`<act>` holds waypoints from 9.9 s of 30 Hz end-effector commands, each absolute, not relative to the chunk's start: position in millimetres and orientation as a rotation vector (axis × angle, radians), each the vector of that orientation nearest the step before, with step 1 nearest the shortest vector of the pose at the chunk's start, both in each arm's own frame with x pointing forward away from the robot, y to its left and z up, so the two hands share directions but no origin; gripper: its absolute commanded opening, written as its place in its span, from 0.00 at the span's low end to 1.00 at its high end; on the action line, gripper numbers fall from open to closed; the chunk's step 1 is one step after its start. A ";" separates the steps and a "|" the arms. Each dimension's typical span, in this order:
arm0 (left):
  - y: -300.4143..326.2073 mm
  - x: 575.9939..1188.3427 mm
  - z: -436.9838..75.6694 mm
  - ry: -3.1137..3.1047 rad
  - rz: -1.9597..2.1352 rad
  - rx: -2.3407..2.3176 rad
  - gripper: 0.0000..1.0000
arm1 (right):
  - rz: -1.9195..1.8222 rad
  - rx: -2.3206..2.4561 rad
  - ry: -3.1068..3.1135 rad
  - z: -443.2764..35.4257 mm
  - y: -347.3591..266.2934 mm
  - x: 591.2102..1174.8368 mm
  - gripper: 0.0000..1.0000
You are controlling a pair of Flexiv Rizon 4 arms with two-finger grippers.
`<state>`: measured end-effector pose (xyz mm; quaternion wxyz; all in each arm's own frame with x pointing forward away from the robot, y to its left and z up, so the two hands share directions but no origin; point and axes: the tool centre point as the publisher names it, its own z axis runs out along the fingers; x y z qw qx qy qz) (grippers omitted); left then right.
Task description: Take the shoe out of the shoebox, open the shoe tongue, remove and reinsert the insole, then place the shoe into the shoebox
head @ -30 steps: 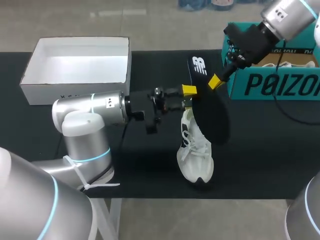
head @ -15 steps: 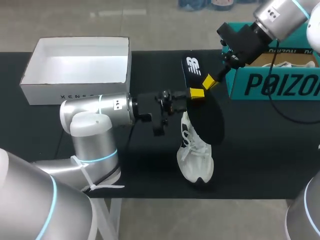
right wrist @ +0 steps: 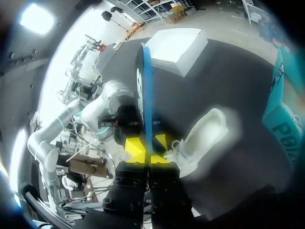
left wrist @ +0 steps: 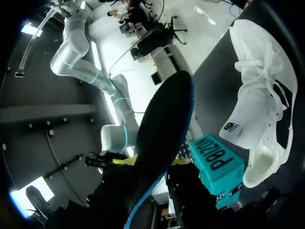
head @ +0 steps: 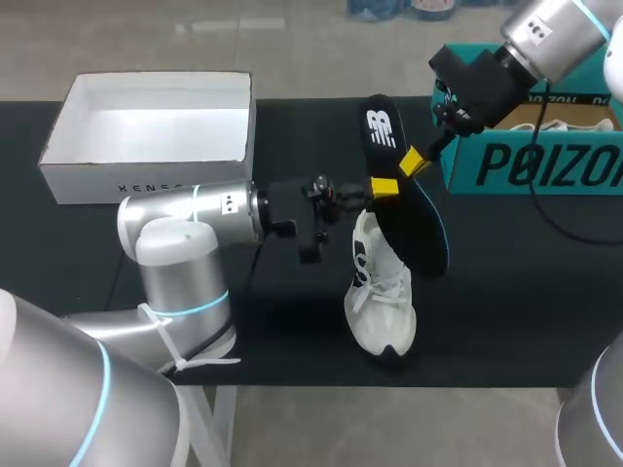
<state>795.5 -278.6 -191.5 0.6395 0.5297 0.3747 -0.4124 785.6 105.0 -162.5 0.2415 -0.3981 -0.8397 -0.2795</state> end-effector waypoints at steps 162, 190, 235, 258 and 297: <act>-227.2 795.4 -173.3 1.482 -1.731 0.760 0.00 | -0.470 -1.268 -3.136 -19.2 12.0 736.6 1.00; -230.8 795.9 -160.7 1.646 -2.170 0.352 0.00 | -0.632 -1.329 -3.037 -36.1 -2.6 716.2 1.00; -221.0 825.6 -141.5 2.153 -2.695 -1.023 0.00 | -0.709 -1.297 -3.059 -30.2 1.0 734.0 1.00; -221.3 828.3 -143.3 2.237 -2.644 -1.068 0.00 | -0.595 -1.356 -3.148 -16.9 -5.9 723.5 1.00; -221.3 828.3 -143.3 2.237 -2.644 -1.068 0.00 | -0.522 -1.206 -3.254 0.8 35.6 710.8 1.00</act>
